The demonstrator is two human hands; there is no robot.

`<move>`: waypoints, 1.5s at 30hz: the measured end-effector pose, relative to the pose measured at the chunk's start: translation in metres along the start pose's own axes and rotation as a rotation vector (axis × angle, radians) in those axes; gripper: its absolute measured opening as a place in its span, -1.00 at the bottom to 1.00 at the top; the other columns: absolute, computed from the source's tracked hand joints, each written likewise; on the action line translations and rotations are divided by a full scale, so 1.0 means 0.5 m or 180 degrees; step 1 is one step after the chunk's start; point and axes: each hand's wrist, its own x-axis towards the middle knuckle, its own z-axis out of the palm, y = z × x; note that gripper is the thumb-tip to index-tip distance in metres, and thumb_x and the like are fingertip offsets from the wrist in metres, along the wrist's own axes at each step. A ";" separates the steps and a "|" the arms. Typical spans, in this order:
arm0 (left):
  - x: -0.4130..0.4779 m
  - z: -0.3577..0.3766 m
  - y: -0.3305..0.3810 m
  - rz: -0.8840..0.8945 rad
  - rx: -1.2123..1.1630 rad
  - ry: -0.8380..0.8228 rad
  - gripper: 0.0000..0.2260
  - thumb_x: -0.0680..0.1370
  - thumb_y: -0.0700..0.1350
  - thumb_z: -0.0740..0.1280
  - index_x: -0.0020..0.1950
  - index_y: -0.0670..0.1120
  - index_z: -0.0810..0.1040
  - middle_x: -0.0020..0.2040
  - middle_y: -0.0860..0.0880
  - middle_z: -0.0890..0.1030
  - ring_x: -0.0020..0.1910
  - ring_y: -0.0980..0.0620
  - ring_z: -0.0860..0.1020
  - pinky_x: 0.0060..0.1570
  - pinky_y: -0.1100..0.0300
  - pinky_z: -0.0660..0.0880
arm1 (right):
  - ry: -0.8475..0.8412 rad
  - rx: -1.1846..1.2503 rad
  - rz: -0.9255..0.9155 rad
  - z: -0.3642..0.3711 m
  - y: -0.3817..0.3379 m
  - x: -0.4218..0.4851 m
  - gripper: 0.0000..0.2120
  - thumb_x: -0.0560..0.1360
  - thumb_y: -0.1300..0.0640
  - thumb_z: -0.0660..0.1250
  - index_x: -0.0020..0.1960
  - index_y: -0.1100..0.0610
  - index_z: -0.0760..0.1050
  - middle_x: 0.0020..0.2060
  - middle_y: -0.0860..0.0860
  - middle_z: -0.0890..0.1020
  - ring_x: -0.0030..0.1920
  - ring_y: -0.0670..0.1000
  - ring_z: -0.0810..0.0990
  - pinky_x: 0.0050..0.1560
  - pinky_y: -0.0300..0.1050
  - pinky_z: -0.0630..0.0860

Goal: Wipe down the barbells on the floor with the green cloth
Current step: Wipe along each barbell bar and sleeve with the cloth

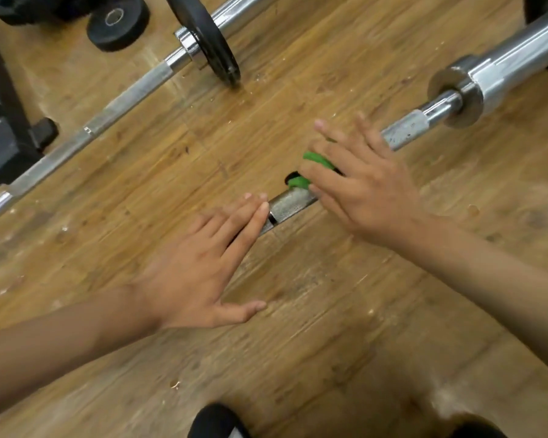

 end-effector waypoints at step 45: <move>0.025 -0.015 -0.042 -0.0474 0.0001 0.0014 -0.07 0.57 0.44 0.13 0.71 -0.18 0.01 0.71 -0.09 0.10 0.69 -0.12 0.06 0.57 -0.24 0.18 | 0.1323 0.0740 0.1671 0.076 -0.012 0.065 -0.56 0.65 0.06 0.04 0.16 0.21 0.65 0.10 0.16 0.64 0.36 0.22 0.51 0.53 0.31 0.19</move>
